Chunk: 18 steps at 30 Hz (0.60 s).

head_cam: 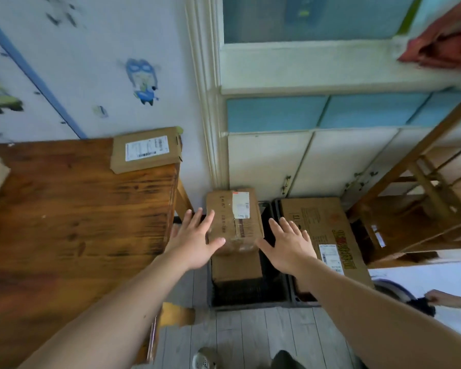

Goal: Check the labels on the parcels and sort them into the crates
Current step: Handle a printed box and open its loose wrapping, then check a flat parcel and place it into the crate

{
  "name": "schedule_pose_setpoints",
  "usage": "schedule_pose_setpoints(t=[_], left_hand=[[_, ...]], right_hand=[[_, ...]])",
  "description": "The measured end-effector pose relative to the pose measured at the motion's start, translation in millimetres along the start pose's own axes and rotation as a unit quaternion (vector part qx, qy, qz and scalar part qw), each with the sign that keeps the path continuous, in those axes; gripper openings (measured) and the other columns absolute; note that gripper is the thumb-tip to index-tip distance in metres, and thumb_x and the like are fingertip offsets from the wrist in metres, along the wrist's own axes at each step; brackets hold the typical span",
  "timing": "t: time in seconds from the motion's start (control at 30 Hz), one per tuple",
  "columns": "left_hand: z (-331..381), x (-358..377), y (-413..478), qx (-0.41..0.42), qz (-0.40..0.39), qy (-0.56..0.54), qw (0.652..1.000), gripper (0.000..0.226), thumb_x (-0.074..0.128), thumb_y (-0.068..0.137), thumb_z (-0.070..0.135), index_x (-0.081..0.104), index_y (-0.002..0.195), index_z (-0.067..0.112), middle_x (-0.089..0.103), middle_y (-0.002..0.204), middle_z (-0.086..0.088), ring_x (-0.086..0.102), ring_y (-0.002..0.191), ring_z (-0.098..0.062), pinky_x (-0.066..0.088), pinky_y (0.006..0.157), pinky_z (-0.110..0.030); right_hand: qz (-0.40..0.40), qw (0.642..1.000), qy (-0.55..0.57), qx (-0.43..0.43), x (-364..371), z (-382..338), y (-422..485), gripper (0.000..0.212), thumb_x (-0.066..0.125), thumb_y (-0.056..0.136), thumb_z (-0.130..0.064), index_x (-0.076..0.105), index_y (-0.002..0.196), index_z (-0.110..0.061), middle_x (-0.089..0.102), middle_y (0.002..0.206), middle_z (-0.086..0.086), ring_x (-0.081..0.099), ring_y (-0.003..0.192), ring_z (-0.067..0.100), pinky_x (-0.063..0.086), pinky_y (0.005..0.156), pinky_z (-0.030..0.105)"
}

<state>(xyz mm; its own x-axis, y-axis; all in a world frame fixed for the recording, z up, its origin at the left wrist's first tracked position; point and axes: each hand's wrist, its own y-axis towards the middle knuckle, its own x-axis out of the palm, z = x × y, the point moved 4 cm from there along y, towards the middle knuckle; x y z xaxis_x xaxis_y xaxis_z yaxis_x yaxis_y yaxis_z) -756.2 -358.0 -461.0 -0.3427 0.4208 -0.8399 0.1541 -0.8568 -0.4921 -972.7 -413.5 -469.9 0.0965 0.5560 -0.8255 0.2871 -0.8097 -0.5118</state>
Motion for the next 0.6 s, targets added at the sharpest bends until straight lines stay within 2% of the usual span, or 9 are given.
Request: schedule_pose_setpoints(t=[0.37, 0.53, 0.6], left_hand=[[-9.8, -49.5, -123.9, -0.082, 0.085, -0.002, 0.993, 0.078, 0.036, 0.097, 0.062, -0.012, 0.154, 0.038, -0.020, 0.162, 0.005, -0.021, 0.149, -0.020, -0.002, 0.122, -0.048], [-36.2, -75.7, -180.8, -0.122, 0.148, -0.025, 0.981, 0.078, 0.037, 0.097, 0.061, -0.011, 0.153, 0.039, -0.019, 0.162, 0.005, -0.020, 0.148, -0.019, -0.002, 0.122, -0.046], [-53.5, -82.4, -201.3, -0.134, 0.171, -0.033, 0.976, 0.078, 0.038, 0.097, 0.061, -0.011, 0.154, 0.038, -0.017, 0.162, 0.004, -0.019, 0.149, -0.019, 0.000, 0.122, -0.046]], right_hand=[[0.063, 0.994, -0.054, -0.073, -62.2, -3.3, -73.1, 0.074, 0.028, 0.097, -0.065, 0.011, 0.157, -0.026, 0.008, 0.166, 0.003, 0.002, 0.152, 0.023, 0.007, 0.123, 0.047], [0.101, 0.985, -0.066, -0.123, -79.8, -39.4, -97.3, 0.073, 0.027, 0.094, -0.069, 0.021, 0.155, -0.028, 0.021, 0.163, -0.001, 0.015, 0.150, 0.024, 0.016, 0.121, 0.049], [0.099, 0.982, -0.077, -0.141, -85.0, -63.0, -109.3, 0.072, 0.027, 0.096, -0.067, 0.019, 0.155, -0.026, 0.018, 0.163, 0.001, 0.013, 0.151, 0.024, 0.014, 0.121, 0.048]])
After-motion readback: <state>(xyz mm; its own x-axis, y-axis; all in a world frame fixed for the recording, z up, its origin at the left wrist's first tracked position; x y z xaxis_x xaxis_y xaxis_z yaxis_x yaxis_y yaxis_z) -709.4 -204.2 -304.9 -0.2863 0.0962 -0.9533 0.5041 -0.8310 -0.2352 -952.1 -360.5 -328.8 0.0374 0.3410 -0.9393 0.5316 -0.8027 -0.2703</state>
